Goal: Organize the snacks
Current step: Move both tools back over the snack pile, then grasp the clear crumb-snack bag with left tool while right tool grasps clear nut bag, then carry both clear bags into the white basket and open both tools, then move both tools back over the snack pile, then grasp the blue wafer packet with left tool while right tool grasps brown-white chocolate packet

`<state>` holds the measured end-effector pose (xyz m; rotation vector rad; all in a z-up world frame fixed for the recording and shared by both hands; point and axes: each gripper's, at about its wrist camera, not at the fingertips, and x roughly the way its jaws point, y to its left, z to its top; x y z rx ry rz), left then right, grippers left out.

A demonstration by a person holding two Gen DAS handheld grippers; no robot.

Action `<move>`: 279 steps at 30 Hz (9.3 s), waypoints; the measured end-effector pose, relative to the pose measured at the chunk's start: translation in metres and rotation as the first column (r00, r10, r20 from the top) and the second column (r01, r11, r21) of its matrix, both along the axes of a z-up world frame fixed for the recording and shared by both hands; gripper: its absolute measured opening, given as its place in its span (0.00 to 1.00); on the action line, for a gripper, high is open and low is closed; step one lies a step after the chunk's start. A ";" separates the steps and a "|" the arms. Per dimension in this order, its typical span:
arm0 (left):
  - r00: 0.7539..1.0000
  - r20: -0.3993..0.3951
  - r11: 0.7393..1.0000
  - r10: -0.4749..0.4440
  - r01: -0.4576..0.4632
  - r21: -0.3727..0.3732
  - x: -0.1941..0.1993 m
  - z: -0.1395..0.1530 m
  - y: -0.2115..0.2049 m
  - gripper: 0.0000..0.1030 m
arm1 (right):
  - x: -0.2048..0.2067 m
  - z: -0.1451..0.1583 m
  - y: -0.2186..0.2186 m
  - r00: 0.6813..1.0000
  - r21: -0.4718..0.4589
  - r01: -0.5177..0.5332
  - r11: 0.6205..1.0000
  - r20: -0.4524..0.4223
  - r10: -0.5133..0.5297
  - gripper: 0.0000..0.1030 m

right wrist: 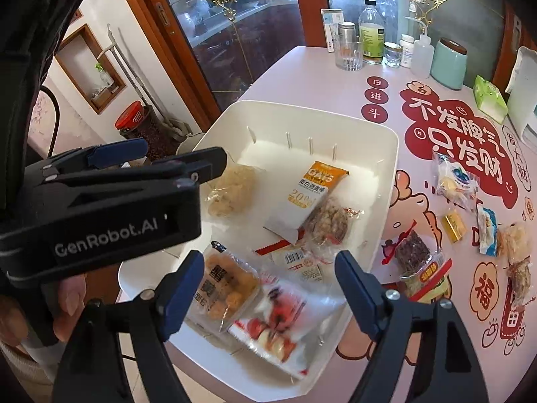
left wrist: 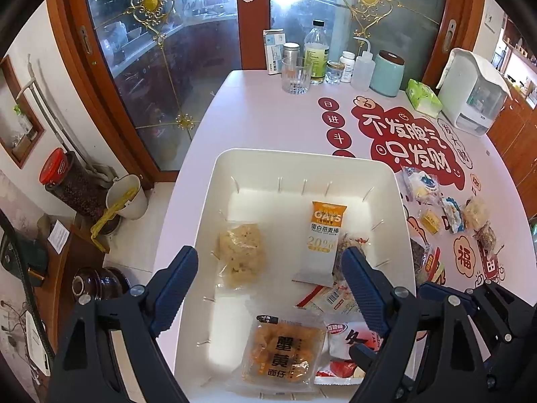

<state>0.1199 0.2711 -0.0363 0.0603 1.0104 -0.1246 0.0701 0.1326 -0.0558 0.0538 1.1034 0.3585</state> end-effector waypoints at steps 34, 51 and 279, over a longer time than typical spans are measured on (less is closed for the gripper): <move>0.985 -0.046 0.985 -0.169 0.171 0.035 -0.020 0.003 -0.124 0.84 | -0.036 0.012 -0.115 0.991 -0.028 0.122 0.992 0.052 -0.120 0.79; 0.926 -0.087 0.922 -0.367 0.374 0.103 -0.023 -0.009 -0.310 0.84 | -0.055 -0.009 -0.280 0.934 -0.083 0.353 0.932 0.082 -0.347 0.78; 0.913 -0.368 0.977 -0.178 0.207 0.042 0.078 -0.148 -0.390 0.62 | -0.001 -0.120 -0.415 0.936 -0.102 0.342 0.934 -0.056 -0.349 0.60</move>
